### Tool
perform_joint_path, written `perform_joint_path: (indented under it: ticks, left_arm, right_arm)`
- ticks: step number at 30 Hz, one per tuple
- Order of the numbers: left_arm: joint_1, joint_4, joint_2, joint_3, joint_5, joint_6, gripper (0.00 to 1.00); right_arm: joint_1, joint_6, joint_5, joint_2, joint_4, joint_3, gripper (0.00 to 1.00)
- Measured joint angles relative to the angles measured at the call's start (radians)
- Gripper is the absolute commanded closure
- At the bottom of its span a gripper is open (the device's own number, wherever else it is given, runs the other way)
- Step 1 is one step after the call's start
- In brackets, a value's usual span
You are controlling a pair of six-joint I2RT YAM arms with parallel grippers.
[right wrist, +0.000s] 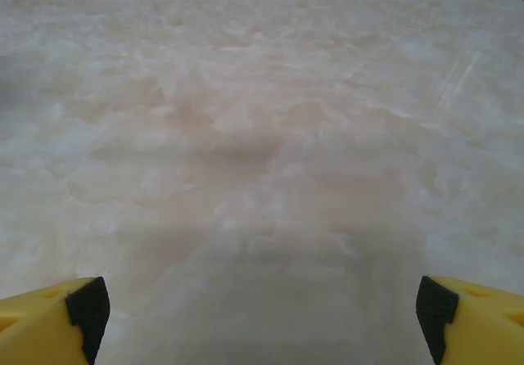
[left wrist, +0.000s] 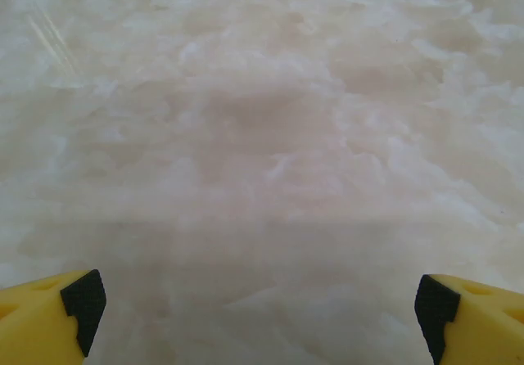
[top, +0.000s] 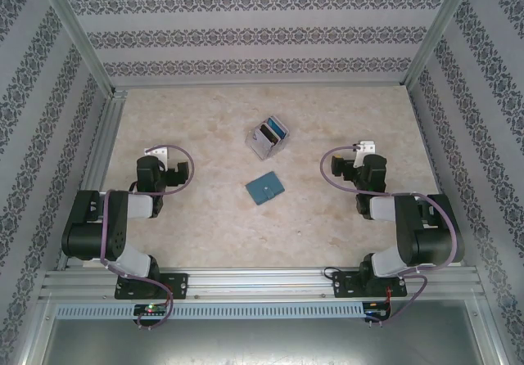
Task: Put the credit cards into the card holder
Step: Open the button on the card holder.
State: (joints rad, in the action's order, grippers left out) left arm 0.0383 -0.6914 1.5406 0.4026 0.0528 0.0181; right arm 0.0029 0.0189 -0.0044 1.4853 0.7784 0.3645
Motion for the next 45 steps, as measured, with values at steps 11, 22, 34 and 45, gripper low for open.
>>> perform_joint_path:
  ticks: [11, 22, 34, 45]
  left_arm:
    - [-0.006, -0.036, 0.003, 0.008, 0.003, 0.0, 0.0]
    - [-0.006, -0.051, 0.003, 0.01, 0.008, 0.0, 0.0]
    - [-0.006, -0.051, 0.003, 0.01, 0.008, 0.0, 0.0]
    - [-0.011, 0.256, -0.195, 0.158, -0.043, 0.077, 0.01]
  right_arm:
    - [0.002, 0.0, 0.0, 0.008, 0.042, 0.002, 0.02]
    - [0.002, 0.0, 0.001, 0.008, 0.043, 0.005, 0.02]
    - [0.002, 0.0, 0.001, 0.01, 0.05, 0.012, 0.02]
    - [0.0, 0.048, -0.007, -0.196, -0.19, 0.068, 0.02]
